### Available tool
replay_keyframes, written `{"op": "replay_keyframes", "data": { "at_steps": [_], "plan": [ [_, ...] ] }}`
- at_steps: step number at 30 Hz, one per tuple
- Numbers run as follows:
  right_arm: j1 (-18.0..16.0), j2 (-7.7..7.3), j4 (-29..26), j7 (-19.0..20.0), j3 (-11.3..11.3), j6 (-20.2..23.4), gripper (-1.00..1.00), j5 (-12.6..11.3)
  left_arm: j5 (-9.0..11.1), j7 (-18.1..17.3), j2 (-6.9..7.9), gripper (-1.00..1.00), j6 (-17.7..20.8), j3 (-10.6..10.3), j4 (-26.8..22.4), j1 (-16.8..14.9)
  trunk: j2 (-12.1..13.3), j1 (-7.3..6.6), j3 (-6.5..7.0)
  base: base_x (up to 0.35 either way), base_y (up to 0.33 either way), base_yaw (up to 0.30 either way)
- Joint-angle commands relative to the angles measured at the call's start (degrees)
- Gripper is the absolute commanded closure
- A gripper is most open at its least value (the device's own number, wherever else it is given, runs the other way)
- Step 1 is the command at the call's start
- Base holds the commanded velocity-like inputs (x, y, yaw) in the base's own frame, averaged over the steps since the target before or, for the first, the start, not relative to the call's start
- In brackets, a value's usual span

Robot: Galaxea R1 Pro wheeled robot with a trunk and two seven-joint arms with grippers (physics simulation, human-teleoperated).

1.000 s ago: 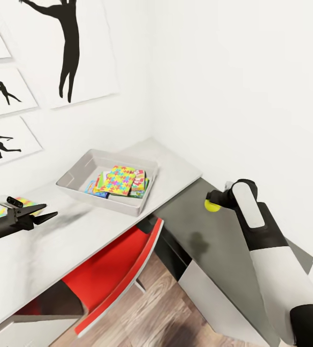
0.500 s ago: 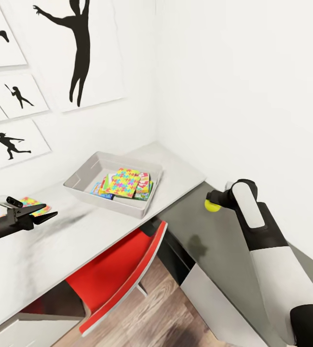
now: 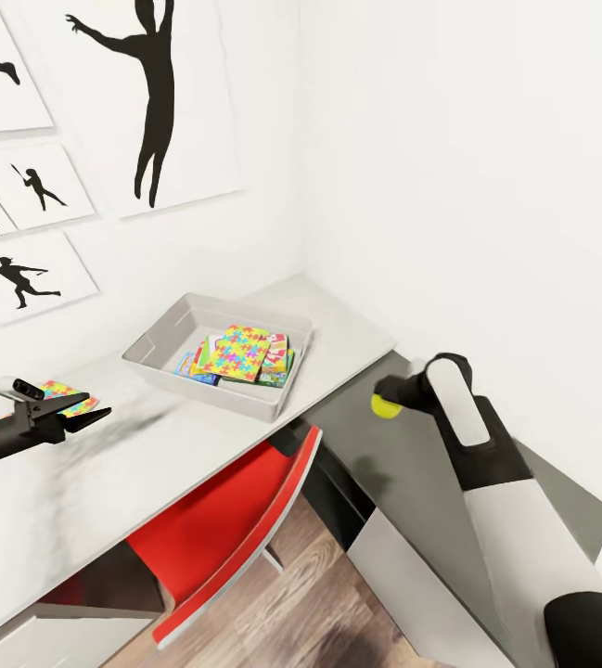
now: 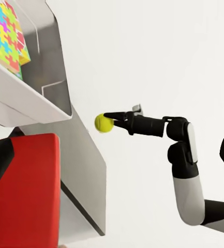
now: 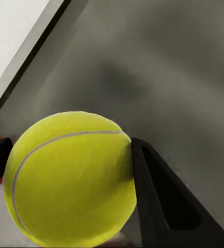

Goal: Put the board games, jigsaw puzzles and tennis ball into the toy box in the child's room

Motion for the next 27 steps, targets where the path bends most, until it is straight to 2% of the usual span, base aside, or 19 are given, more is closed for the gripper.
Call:
{"op": "replay_keyframes", "data": {
  "at_steps": [1,14,27],
  "plan": [
    [0.27,0.28,-0.19,-0.58,0.08,0.16,1.00,-0.64,0.02,-0.20,0.05,-1.00,0.60,-0.04,-0.01,-0.02,-0.11,0.03,-0.10,0.000,0.000,0.000],
    [0.90,4.48,-0.44,-0.37,0.08,0.25,1.00,-0.92,0.02,-0.20,0.16,-1.00,0.62,-0.04,-0.01,0.02,-0.11,0.03,-0.10,0.000,0.000,0.000],
    [0.90,4.54,-0.53,-0.39,0.17,0.25,1.00,-0.94,0.02,-0.20,0.18,-1.00,0.60,-0.04,-0.01,0.05,-0.11,0.03,0.46,0.000,0.000,0.000]
  ]
}}
